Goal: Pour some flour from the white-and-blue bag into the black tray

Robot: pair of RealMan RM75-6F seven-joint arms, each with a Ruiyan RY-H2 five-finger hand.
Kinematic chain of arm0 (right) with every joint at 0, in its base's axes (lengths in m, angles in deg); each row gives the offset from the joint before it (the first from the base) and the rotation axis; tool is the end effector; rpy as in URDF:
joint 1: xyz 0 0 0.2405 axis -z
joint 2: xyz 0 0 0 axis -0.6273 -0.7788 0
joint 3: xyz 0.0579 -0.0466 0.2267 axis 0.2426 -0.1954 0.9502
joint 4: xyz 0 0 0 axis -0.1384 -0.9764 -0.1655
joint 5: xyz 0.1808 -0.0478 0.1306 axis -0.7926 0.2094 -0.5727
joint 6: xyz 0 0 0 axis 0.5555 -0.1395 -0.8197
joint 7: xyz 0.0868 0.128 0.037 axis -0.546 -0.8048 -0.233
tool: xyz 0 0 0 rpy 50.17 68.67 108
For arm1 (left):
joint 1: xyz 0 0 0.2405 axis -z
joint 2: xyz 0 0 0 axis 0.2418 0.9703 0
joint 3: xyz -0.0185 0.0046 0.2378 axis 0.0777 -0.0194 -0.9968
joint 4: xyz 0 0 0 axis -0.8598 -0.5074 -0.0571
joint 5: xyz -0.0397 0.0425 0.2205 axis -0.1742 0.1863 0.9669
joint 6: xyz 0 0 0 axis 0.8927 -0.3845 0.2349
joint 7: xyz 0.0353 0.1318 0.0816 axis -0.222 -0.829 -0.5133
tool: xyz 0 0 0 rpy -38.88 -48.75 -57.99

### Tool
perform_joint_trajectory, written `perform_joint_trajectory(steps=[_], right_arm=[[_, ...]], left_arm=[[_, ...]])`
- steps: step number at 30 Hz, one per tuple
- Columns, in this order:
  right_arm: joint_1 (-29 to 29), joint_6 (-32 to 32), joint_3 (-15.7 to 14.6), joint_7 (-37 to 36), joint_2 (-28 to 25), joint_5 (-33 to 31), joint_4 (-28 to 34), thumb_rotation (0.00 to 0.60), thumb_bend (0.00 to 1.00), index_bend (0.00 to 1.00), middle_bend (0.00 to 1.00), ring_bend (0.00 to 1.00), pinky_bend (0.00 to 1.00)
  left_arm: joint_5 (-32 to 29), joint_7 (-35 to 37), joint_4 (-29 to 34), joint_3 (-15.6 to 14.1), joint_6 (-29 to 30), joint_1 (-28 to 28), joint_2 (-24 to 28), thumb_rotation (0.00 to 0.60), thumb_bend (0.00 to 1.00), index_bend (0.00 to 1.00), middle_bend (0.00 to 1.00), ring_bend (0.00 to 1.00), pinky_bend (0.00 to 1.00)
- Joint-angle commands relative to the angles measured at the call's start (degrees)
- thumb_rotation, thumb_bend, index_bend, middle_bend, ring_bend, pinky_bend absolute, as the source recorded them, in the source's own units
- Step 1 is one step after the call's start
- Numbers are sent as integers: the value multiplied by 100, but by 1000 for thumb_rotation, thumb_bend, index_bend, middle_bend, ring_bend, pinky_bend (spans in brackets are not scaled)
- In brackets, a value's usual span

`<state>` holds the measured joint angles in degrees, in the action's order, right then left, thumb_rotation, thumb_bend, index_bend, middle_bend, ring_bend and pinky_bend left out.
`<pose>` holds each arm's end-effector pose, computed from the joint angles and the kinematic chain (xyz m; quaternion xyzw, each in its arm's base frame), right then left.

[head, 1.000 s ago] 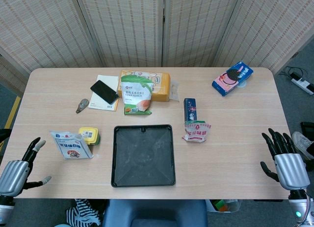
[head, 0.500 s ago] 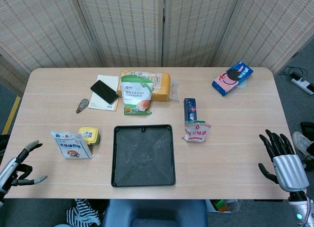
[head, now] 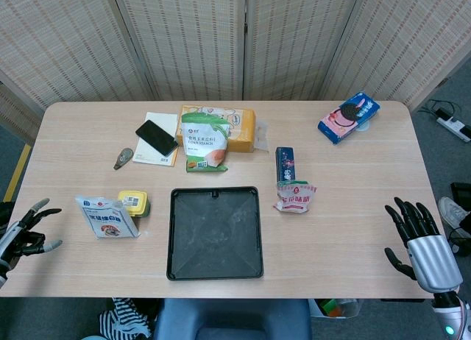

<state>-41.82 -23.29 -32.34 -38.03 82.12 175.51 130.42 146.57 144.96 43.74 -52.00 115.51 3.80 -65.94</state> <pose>-0.2842 -0.1719 0.1291 0.6475 -0.3292 0.4030 0.5567 -0.4132 0.2513 0.1277 -0.3132 -0.7707 -0.4880 0.2641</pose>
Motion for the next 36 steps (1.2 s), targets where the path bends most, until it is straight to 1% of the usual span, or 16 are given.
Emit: perform_joint_trajectory(steps=[1, 5, 7, 12, 17, 21, 25, 28, 32, 36], right_arm=[[1, -18, -4, -7, -7, 19, -1, 600, 343, 0, 0, 0, 0], [0, -42, -13, -35, -9, 65, -12, 600, 343, 0, 0, 0, 0], [-3, -46, -28, -62, -15, 99, -19, 600, 343, 0, 0, 0, 0], [14, -114, -30, -119, -26, 139, -40, 600, 342, 0, 0, 0, 0], [-15, -55, 31, 90, 107, 56, -94, 600, 343, 0, 0, 0, 0], [-61, 35, 2, 154, 117, 98, -104, 600, 343, 0, 0, 0, 0], [-60, 39, -59, 232, 141, 199, -108, 600, 341, 0, 0, 0, 0], [-60, 30, -92, 201, 139, 254, -108, 600, 341, 0, 0, 0, 0], [-93, 121, -127, 171, 131, 260, -106, 600, 341, 0, 0, 0, 0], [-116, 167, -155, 161, 114, 285, -96, 600, 341, 0, 0, 0, 0]], left_arm=[[-12, 203, -374, -66, -87, 25, -323, 600, 139, 51, 233, 1000, 1000], [-32, 329, -678, -57, -64, 19, -626, 600, 139, 63, 237, 1000, 1000], [12, 510, -834, -73, -45, 50, -808, 600, 139, 70, 239, 1000, 1000], [160, 770, -1245, -182, -40, 134, -1119, 600, 139, 76, 239, 1000, 1000], [154, 992, -1640, -190, -61, 174, -1477, 600, 139, 86, 244, 1000, 1000], [354, 1339, -1968, -360, -82, 295, -1730, 600, 140, 105, 249, 1000, 1000], [419, 1604, -2281, -447, -134, 368, -1931, 600, 140, 125, 258, 1000, 1000], [424, 1627, -2455, -489, -203, 392, -2060, 600, 139, 126, 268, 1000, 1000], [389, 1636, -2562, -472, -145, 391, -2193, 600, 139, 133, 284, 1000, 1000], [359, 1465, -2633, -477, -222, 406, -2349, 600, 139, 145, 302, 1000, 1000]])
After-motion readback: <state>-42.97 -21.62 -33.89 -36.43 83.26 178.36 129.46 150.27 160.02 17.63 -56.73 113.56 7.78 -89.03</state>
